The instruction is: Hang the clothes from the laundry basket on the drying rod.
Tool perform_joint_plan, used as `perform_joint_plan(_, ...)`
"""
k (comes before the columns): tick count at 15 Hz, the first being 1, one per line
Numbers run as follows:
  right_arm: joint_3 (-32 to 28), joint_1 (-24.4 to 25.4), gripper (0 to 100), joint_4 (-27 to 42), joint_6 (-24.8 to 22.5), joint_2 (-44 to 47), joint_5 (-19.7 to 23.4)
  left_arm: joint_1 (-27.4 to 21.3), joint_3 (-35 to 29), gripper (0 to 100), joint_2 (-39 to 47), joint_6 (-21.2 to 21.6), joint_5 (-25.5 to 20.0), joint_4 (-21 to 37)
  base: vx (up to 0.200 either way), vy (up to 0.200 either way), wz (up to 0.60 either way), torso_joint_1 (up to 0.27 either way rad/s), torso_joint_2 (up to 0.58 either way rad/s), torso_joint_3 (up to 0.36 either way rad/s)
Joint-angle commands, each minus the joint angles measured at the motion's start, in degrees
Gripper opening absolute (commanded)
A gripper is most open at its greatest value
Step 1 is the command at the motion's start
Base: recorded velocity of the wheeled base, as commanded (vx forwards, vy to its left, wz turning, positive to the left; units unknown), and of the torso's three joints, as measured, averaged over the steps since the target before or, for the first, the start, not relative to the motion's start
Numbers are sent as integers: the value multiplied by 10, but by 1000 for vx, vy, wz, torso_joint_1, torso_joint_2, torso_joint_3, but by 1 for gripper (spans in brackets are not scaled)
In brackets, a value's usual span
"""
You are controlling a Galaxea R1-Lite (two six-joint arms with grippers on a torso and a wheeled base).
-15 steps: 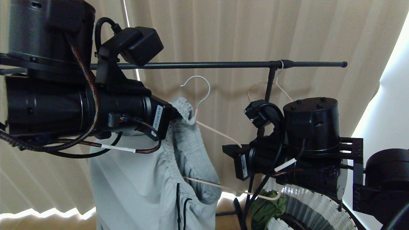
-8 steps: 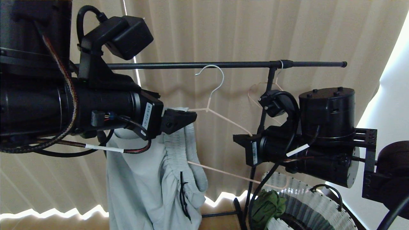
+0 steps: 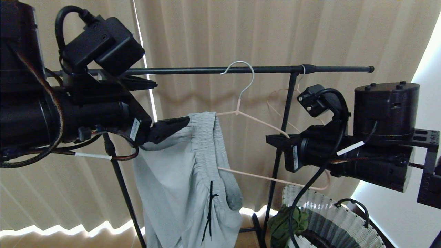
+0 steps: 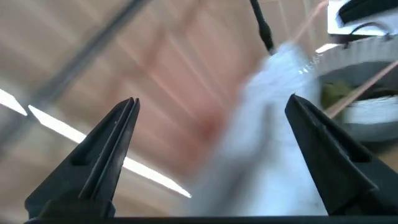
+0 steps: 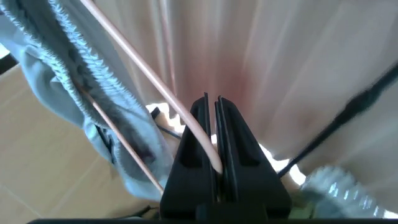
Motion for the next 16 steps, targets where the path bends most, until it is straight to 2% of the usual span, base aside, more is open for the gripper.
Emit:
perform_joint_plan(1, 7, -6, 0, 0, -17, -24, 11, 47, 39, 100, -3, 52, -47, -34, 0, 0, 0, 0, 0, 0)
perform_joint_plan(2, 10, -6, 0, 0, -33, -26, 12, 53, 41, 100, -2, 82, -70, -36, 0, 0, 0, 0, 0, 0)
perform_joint_plan(4, 14, -6, 0, -2, -42, -27, 13, 48, 41, 100, 2, 101, -78, -36, 0, 0, 0, 0, 0, 0)
perform_joint_plan(7, 10, -3, 0, -3, -52, -26, 24, 18, 42, 100, 10, 103, -105, -35, 0, 0, 0, 0, 0, 0)
perform_joint_plan(11, 10, 6, 0, -3, -56, -32, 27, 11, 42, 100, 21, 103, -105, -35, 0, 0, 0, 0, 0, 0)
perform_joint_plan(13, 17, 20, 0, -31, -57, -38, 45, 11, 40, 100, 34, 103, -106, -36, 0, 0, 0, 0, 0, 0)
perform_joint_plan(16, 39, 28, 0, -66, -86, -38, 50, 11, 39, 100, 38, 103, -107, -37, 0, 0, 0, 0, 0, 0)
